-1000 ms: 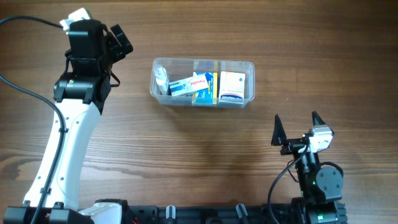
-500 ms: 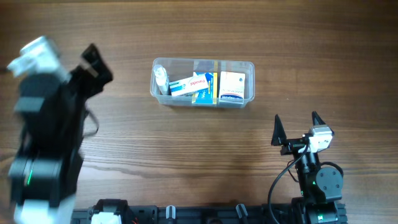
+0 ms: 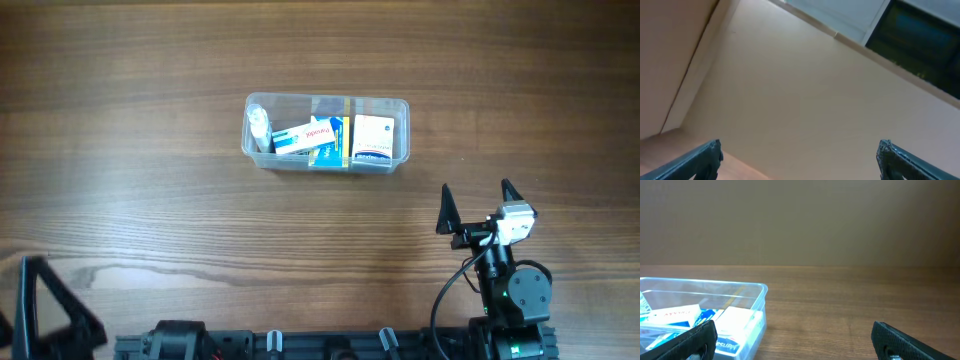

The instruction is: Pack container

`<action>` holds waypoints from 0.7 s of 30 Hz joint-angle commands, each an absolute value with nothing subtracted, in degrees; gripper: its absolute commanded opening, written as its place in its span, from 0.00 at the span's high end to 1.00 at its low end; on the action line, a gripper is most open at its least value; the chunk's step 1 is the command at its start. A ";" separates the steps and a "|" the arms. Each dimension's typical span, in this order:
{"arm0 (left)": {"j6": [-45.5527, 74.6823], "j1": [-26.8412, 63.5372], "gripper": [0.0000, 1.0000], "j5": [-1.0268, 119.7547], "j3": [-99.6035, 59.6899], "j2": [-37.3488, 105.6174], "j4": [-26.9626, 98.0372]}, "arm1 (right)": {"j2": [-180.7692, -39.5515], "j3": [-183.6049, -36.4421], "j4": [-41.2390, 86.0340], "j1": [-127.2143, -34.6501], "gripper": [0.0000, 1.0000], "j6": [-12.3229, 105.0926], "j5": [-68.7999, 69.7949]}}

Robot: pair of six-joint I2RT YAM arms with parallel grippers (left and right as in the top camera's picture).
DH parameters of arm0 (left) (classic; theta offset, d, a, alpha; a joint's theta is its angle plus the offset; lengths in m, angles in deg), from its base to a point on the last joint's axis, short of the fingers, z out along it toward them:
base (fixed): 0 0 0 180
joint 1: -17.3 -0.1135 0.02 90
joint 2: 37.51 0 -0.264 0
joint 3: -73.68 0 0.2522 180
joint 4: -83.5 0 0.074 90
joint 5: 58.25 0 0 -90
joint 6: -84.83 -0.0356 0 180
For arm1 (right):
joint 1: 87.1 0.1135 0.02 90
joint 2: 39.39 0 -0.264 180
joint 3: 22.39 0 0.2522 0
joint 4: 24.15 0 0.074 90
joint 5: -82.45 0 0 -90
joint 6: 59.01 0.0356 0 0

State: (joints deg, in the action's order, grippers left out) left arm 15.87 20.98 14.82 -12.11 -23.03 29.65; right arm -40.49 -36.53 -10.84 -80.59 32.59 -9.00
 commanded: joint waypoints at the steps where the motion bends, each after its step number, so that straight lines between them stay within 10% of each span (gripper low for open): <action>1: 14.60 20.76 0.00 14.08 -11.65 -26.92 23.40 | -40.03 -36.44 -10.92 -80.42 0.00 32.07 -7.64; 13: 18.47 19.98 0.00 16.59 14.01 -37.15 14.43 | -40.03 -36.44 -10.92 -80.40 0.00 32.05 -7.67; 21: 18.09 19.91 0.00 22.27 37.40 -37.33 46.43 | -40.03 -36.44 -10.92 -80.40 0.00 32.07 -7.67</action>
